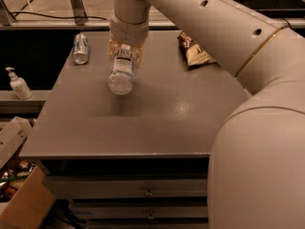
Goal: Place blue plastic bottle upright
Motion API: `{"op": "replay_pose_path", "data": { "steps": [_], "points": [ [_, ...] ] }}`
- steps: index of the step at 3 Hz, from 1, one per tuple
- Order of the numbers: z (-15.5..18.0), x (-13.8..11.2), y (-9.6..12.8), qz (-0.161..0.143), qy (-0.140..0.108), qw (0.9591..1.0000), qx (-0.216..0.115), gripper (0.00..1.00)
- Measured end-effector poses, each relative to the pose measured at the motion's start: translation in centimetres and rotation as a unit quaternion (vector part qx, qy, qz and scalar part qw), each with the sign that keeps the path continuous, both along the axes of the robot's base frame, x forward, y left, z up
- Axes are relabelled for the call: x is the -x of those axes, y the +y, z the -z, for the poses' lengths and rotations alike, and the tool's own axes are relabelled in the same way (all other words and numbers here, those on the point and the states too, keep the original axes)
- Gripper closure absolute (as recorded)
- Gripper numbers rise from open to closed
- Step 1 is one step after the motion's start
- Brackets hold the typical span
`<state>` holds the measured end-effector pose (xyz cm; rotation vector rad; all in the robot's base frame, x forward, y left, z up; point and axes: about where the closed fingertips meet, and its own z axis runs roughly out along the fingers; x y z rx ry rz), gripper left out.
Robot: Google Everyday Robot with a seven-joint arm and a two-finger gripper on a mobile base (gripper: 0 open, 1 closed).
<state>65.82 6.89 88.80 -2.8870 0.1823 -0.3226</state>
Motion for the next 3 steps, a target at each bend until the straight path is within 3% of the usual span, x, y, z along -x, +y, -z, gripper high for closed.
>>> {"op": "replay_pose_path", "data": {
  "steps": [1, 2, 3],
  "points": [
    [0.0, 0.5, 0.0, -0.007, -0.019, 0.9997, -0.012, 1.00],
    [-1.4, 4.0, -1.0, -0.031, -0.082, 0.9954, -0.038, 1.00],
    [-0.9, 7.3, -2.0, -0.069, -0.137, 0.9870, -0.046, 1.00]
  ]
}}
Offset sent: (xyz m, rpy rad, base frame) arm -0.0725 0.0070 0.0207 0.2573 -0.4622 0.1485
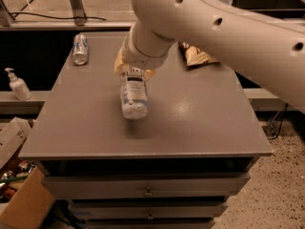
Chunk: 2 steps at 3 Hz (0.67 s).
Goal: Place blue plastic bottle upright
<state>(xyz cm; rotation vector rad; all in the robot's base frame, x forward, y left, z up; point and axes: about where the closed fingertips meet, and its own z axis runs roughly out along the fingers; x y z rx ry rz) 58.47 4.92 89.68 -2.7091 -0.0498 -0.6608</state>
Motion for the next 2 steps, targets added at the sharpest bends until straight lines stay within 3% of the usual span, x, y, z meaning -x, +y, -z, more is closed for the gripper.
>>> {"op": "replay_pose_path", "data": {
  "steps": [1, 2],
  "points": [
    [-0.5, 0.5, 0.6, -0.045, -0.057, 0.9967, -0.036, 1.00],
    [-3.2, -1.4, 2.1, -0.082, -0.121, 0.9818, -0.122, 1.00]
  ]
}}
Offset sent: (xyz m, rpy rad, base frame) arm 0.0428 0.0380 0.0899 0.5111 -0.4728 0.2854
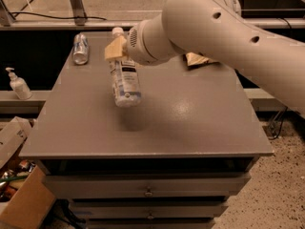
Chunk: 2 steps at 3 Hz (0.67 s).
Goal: Place blue plastic bottle upright
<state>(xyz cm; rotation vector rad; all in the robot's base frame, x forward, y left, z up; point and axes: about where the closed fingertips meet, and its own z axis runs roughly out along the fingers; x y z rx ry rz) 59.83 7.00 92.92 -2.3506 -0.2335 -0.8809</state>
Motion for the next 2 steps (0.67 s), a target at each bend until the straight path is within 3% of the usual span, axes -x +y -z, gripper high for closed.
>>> {"op": "replay_pose_path", "data": {
  "steps": [1, 2],
  "points": [
    [-3.3, -1.9, 0.7, -0.031, -0.041, 0.9941, -0.096, 1.00],
    [-5.3, -2.6, 0.9, -0.065, -0.076, 0.9798, -0.173, 1.00]
  ]
}}
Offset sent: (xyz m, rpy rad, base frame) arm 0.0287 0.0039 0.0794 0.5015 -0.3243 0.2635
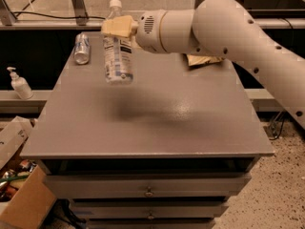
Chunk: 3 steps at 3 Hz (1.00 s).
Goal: Place blue plastic bottle upright
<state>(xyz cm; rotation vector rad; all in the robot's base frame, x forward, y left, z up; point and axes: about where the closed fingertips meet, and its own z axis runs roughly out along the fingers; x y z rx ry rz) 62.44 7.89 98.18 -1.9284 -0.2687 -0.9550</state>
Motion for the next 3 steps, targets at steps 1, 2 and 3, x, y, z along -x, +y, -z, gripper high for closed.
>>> {"op": "replay_pose_path", "data": {
  "steps": [1, 2, 3],
  "points": [
    [-0.39, 0.72, 1.56, -0.028, -0.034, 0.9990, 0.004, 1.00],
    [-0.30, 0.62, 1.37, -0.026, -0.033, 0.9991, 0.006, 1.00],
    [-0.85, 0.68, 1.73, -0.053, -0.055, 0.9971, 0.003, 1.00]
  ]
}}
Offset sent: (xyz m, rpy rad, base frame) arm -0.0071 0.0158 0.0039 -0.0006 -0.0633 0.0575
